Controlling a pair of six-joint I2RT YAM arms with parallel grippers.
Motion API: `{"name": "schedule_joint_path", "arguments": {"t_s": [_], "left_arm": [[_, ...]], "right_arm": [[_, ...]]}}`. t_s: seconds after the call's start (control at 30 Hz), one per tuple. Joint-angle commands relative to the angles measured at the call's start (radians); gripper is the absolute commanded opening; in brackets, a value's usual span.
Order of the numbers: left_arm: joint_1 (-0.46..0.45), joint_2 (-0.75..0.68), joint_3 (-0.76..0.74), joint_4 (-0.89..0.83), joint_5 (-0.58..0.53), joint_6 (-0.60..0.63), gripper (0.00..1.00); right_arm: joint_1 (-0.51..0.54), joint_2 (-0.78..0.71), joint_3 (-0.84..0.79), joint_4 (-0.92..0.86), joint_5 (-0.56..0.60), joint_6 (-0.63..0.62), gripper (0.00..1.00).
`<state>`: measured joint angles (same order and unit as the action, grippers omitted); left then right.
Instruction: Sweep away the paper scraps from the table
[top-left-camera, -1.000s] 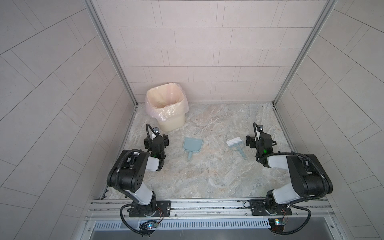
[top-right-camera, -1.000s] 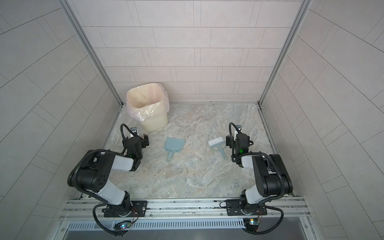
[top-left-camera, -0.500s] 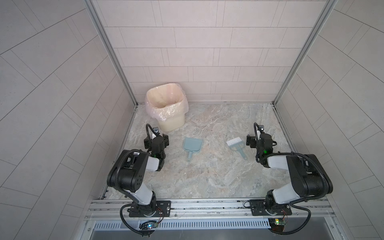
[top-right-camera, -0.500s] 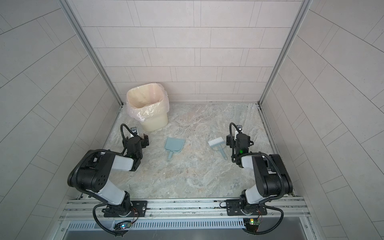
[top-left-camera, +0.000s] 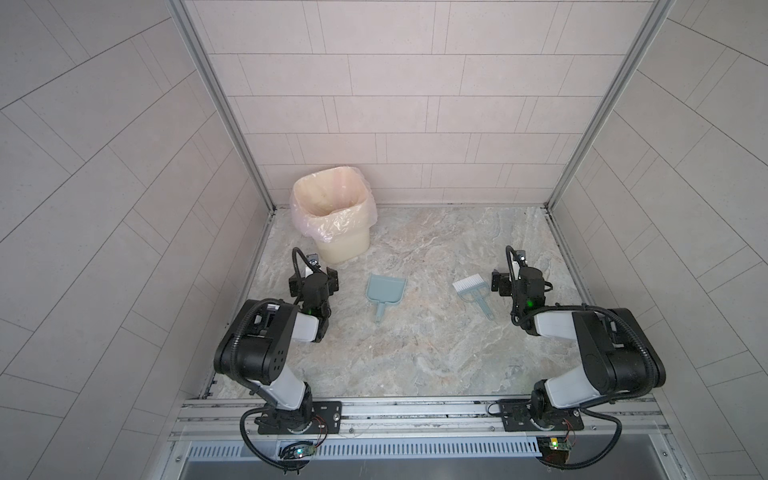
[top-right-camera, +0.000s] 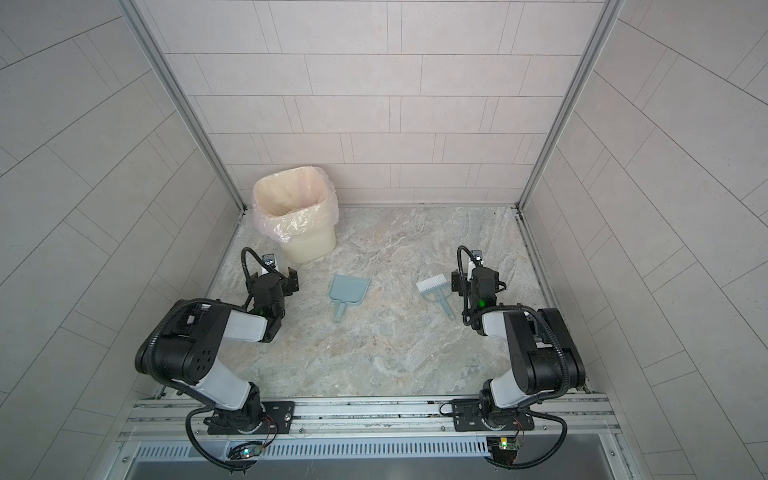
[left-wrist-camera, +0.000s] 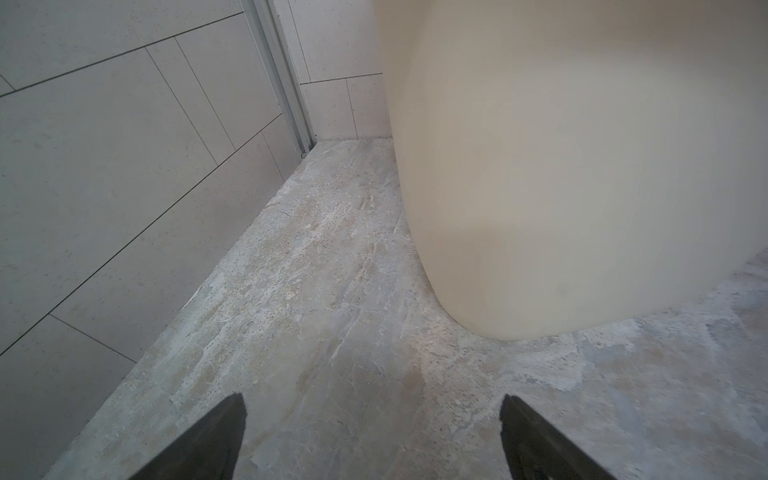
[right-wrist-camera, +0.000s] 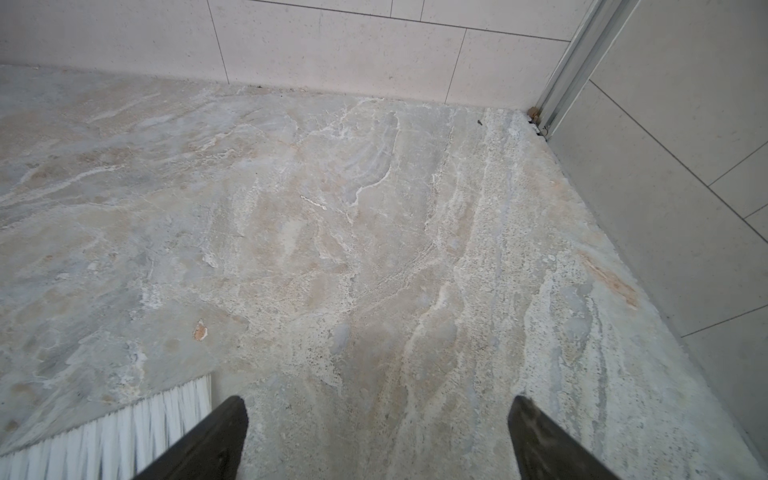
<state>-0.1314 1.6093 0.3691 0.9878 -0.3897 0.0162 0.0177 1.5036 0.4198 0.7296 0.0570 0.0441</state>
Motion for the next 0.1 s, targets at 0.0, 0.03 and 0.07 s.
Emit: {"name": "schedule_joint_path", "arguments": {"t_s": [0.0,0.03,0.07], "left_arm": [[0.004,0.000,0.013,-0.003,0.022,-0.002,1.00],[0.007,-0.003,0.013,-0.009,0.027,-0.004,1.00],[0.007,-0.005,0.012,-0.004,0.028,-0.004,1.00]], "right_arm": [[0.001,0.005,0.010,-0.005,0.010,-0.010,1.00],[0.002,0.005,0.010,-0.004,0.010,-0.010,1.00],[0.001,0.005,0.010,-0.004,0.010,-0.009,1.00]]}}
